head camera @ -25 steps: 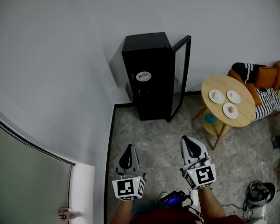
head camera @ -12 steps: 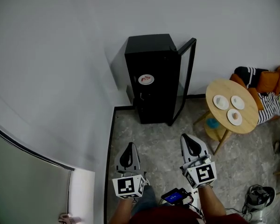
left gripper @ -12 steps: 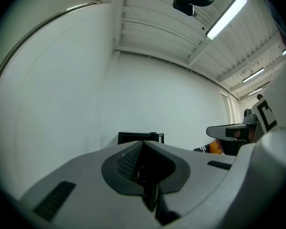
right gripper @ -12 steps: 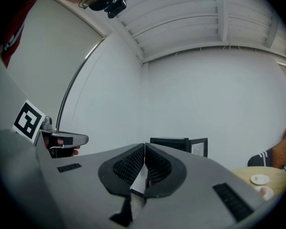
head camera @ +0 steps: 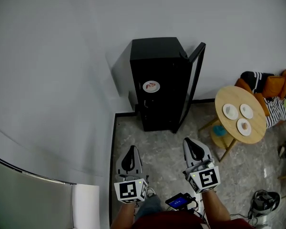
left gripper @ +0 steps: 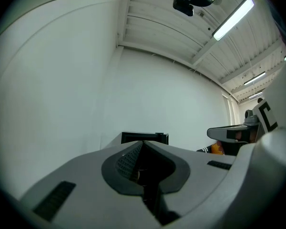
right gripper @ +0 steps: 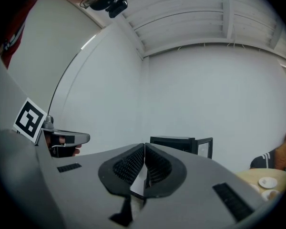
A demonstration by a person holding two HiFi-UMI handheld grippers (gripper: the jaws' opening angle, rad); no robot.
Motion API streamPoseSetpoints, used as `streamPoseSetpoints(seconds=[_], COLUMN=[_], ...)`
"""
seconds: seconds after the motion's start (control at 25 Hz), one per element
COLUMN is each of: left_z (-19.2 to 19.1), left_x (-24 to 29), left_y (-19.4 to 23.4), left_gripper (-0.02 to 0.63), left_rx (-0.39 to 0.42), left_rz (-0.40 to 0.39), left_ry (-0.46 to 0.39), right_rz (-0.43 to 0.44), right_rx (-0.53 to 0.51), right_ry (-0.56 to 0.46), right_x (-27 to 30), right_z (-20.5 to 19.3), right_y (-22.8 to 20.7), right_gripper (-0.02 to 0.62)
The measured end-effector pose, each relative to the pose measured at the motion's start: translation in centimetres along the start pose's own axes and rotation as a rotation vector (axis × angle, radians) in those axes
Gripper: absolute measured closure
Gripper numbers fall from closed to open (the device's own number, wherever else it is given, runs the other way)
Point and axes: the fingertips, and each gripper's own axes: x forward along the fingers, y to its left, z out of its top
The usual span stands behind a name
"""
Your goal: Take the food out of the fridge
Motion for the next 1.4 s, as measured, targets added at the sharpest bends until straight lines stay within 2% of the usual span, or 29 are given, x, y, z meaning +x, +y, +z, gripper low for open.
streamPoseSetpoints(seconds=[0.64,0.88,1.16,1.4], left_z=[1.0,0.7,0.0,0.3], left_x=[9.1,11.6,15.5,20.8], left_y=[8.9,10.8,11.3,9.6], left_gripper=[0.592,0.592,0.593,0.592], left_rx=[-0.005,-0.005,-0.001,0.006], left_rz=[-0.063,-0.070,-0.068,-0.066], left_ry=[-0.017,-0.013,-0.016,-0.015], right_rz=[-0.061,-0.059,-0.057,-0.060], right_rx=[-0.015,-0.036,-0.030,-0.017], right_ry=[-0.017,0.044,0.038,0.032], right_x=[12.1,14.6,17.8,21.0], right_z=[0.7,-1.2,-2.1,-2.3], right_y=[1.7,1.8,-0.3,-5.2], right_gripper=[0.572,0.573,0.574,0.573])
